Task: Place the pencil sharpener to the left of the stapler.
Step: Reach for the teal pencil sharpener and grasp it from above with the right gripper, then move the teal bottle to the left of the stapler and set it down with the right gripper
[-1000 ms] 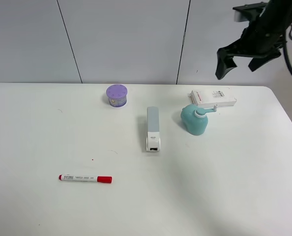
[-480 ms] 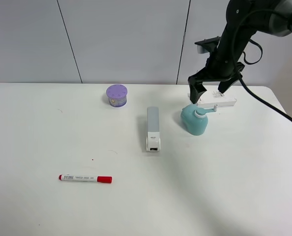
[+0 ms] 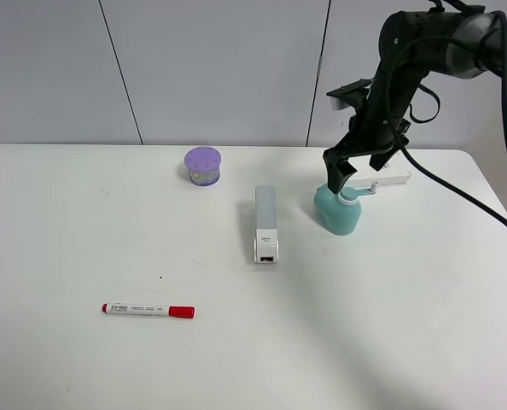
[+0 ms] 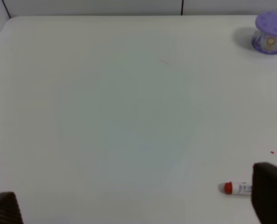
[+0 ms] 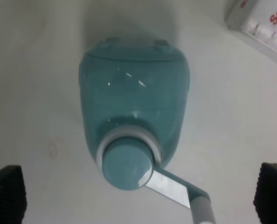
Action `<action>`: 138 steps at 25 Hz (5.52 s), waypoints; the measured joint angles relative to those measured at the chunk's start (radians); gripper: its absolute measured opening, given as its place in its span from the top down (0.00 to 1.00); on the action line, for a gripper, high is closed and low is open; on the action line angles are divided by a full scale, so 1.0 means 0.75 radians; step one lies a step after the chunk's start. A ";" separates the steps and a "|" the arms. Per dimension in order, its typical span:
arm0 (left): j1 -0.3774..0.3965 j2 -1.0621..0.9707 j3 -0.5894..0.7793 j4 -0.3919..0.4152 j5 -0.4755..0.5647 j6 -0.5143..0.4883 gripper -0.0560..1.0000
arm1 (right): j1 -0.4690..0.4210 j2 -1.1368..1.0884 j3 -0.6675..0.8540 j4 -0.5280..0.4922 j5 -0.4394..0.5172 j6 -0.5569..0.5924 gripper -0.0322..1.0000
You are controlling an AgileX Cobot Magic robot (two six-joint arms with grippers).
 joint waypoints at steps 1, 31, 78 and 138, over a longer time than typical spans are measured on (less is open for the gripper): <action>0.000 0.000 0.000 0.000 0.000 0.000 0.00 | 0.000 0.005 0.000 0.008 -0.009 -0.003 0.03; 0.000 0.000 0.000 0.000 0.000 0.000 0.00 | 0.022 0.188 0.000 0.013 -0.090 -0.013 0.08; 0.000 0.000 0.000 0.000 0.000 0.000 0.00 | 0.516 0.000 -0.312 0.091 0.045 0.028 0.33; 0.000 0.000 0.000 0.000 0.000 0.000 0.00 | 0.642 0.500 -0.572 -0.070 0.047 -0.348 0.33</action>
